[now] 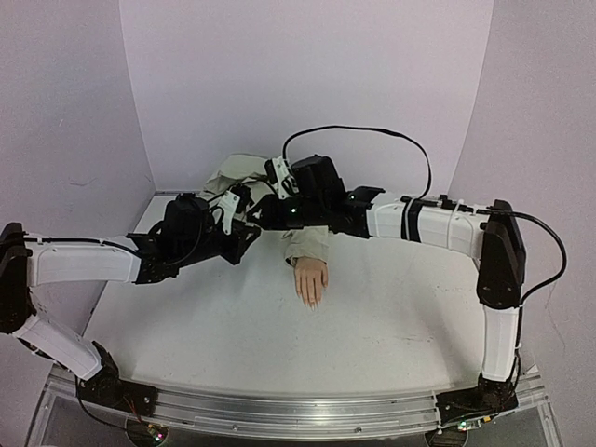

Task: Paint the nails

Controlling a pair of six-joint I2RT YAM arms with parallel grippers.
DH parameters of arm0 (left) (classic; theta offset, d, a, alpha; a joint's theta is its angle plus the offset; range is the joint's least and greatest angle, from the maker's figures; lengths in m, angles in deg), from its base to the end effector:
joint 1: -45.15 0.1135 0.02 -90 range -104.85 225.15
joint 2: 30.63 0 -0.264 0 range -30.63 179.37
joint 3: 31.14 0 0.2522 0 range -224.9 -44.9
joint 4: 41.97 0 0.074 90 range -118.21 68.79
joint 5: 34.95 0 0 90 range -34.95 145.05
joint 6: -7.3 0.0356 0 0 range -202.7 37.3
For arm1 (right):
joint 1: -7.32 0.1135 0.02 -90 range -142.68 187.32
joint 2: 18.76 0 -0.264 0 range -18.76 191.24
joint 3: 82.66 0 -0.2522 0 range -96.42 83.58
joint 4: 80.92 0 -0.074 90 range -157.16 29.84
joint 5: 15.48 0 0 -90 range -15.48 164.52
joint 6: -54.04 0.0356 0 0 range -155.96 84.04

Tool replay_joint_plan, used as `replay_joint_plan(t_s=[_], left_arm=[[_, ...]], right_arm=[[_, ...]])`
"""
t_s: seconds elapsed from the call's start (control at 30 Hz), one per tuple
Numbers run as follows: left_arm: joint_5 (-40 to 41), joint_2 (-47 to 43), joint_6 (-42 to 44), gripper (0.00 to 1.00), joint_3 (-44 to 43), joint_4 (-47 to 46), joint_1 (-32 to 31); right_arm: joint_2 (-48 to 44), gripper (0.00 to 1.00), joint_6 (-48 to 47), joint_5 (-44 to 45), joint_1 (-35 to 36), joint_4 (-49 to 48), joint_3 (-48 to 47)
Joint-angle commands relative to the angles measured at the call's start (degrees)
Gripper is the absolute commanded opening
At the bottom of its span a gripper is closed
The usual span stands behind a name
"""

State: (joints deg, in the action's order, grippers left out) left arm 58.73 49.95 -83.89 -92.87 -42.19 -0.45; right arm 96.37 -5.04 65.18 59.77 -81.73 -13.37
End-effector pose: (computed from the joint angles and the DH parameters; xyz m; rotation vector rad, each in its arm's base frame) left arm 0.2250 -0.2265 0.2575 0.6865 1.7993 -0.4923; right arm 0.2956 0.3940 0.3262 -0.4667 1.7237 1.2204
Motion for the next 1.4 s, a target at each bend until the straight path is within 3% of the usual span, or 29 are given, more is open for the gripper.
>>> replay_joint_plan(t_s=[0.0, 0.03, 0.1, 0.17, 0.23, 0.33, 0.5, 0.6, 0.63, 0.73, 0.87, 0.97, 1.13, 1.37], left_arm=[[-2.77, -1.12, 0.12, 0.0, -2.12, -3.12, -0.32], [-5.44, -1.65, 0.13, 0.0, -1.84, -3.0, -0.24], [-12.8, -3.37, -0.84, 0.0, -1.38, -2.73, 0.59], [-27.78, -5.39, -2.22, 0.0, -0.74, -3.14, 3.33], [-44.34, -6.51, -3.69, 0.0, -1.16, -3.7, 6.32], [-63.3, -8.07, -4.48, 0.0, -2.16, -4.09, 8.38], [-73.7, -8.32, -4.73, 0.0, -4.01, -4.04, 8.67], [-71.71, -8.15, -4.55, 0.0, -3.66, -4.1, 8.69], [-69.67, -8.09, -5.16, 0.0, -3.55, -4.12, 8.69], [-59.19, -8.89, -4.83, 0.0, -2.17, -3.89, 8.62], [-29.51, -12.83, -1.29, 0.0, 2.12, -2.96, 6.3], [-12.21, -14.23, 6.03, 0.0, 3.8, -2.51, 1.8], [1.13, -13.32, 7.8, 0.0, 3.48, -2.55, -0.18], [3.55, -10.16, 6.99, 0.0, 1.51, -2.54, -0.37]], right_arm=[[-0.12, 0.05, -2.2, -1.46, 0.28, -0.81, -2.34], [-0.53, 0.0, -3.51, -2.34, 0.24, -0.87, -2.1], [-1.77, 0.0, -7.53, -7.32, 0.23, -1.51, -1.22], [-4.02, 0.0, -14.42, -16.36, 0.17, -5.04, 2.5], [-6.1, 0.0, -24.17, -31.33, -0.02, -7.25, 6.51], [-8.35, 0.0, -30.13, -48.08, -0.01, -7.27, 9.86], [-9.48, 0.0, -30.41, -53.64, -0.08, -7.14, 11.98], [-10.13, 0.0, -30.41, -51.67, -0.07, -6.97, 12.43], [-10.59, 0.06, -30.45, -49.59, -0.11, -6.97, 12.7], [-12.33, 0.35, -28.41, -40.04, -0.12, -7.01, 12.86], [-13.68, 0.66, -23.75, -26.96, -0.11, -6.82, 11.85], [-13.6, 0.79, -19.49, -21.3, -0.08, -6.71, 10.92], [-11.33, 0.8, -9.37, -12.71, 0.28, -6.8, 7.59], [-8.34, 0.7, -3.51, -3.23, 0.86, -5.67, 3.27]])
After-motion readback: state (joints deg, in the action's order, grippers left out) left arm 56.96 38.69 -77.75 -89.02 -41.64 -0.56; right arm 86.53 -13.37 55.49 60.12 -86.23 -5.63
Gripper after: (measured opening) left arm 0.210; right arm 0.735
